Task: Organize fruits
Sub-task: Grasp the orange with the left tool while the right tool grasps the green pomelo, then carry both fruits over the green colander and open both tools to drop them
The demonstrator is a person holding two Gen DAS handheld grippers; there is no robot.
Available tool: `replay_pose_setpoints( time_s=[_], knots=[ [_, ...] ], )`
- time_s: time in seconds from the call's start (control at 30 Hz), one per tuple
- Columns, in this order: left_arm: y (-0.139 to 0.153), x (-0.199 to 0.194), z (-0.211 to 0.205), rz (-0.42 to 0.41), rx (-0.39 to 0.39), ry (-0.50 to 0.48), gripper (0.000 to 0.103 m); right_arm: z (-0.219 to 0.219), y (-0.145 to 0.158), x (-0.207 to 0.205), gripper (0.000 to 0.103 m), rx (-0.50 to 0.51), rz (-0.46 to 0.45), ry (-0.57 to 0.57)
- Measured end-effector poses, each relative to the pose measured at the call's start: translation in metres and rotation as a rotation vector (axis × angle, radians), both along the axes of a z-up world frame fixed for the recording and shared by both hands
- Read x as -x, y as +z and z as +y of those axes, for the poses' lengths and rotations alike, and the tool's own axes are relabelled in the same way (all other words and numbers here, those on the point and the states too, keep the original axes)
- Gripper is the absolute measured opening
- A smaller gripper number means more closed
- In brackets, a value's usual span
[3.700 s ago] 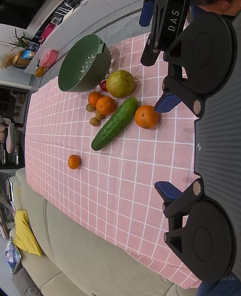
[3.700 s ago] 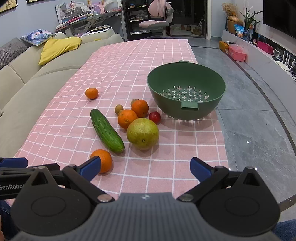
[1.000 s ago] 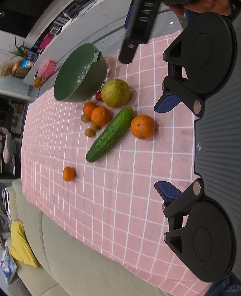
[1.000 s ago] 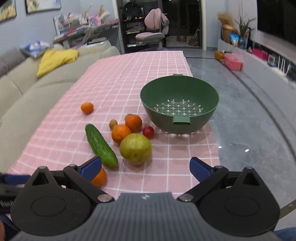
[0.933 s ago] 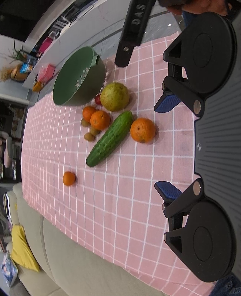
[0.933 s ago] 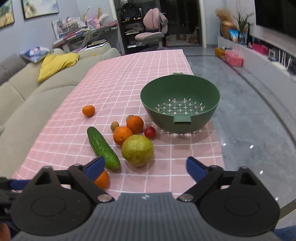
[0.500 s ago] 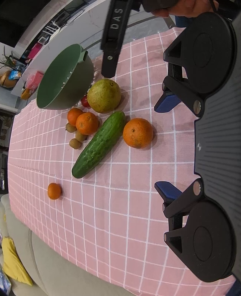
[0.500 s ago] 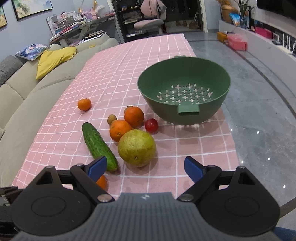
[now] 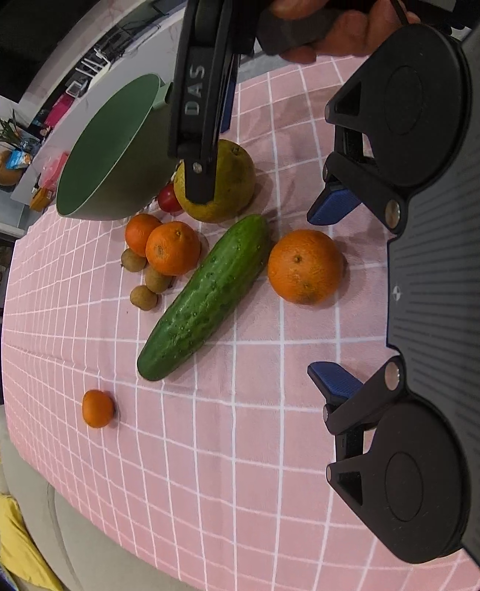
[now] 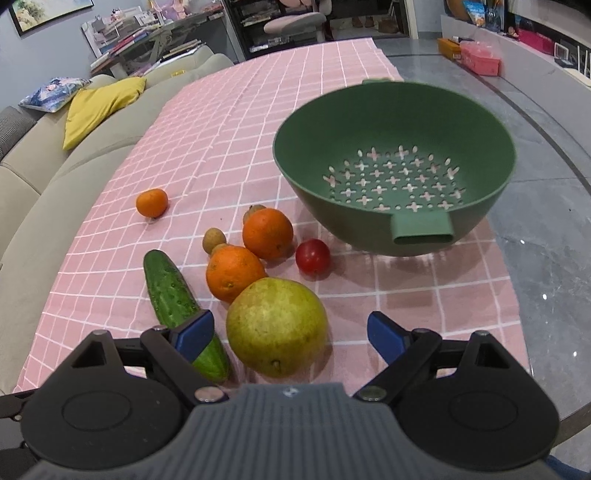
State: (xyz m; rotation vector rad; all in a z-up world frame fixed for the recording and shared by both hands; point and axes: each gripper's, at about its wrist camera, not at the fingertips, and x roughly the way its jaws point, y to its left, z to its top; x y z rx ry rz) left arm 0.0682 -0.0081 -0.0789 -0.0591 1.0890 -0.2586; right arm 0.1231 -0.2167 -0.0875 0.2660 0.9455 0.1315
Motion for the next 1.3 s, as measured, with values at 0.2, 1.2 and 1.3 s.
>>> replay_pose_setpoints(
  time_s=[0.2, 1.2, 1.3],
  knots=[
    [-0.007, -0.004, 0.001, 0.005, 0.051, -0.003, 0.083, 0.002, -0.012, -0.01, 0.08, -0.022, 0.034, -0.001],
    [0.001, -0.002, -0.004, -0.07, 0.044, -0.039, 0.052, -0.002, -0.017, -0.012, 0.062, -0.109, 0.057, 0.008],
    [0.006, -0.002, -0.002, -0.074, 0.044, -0.024, 0.052, -0.006, -0.012, -0.008, 0.062, -0.125, 0.049, -0.002]
  ],
)
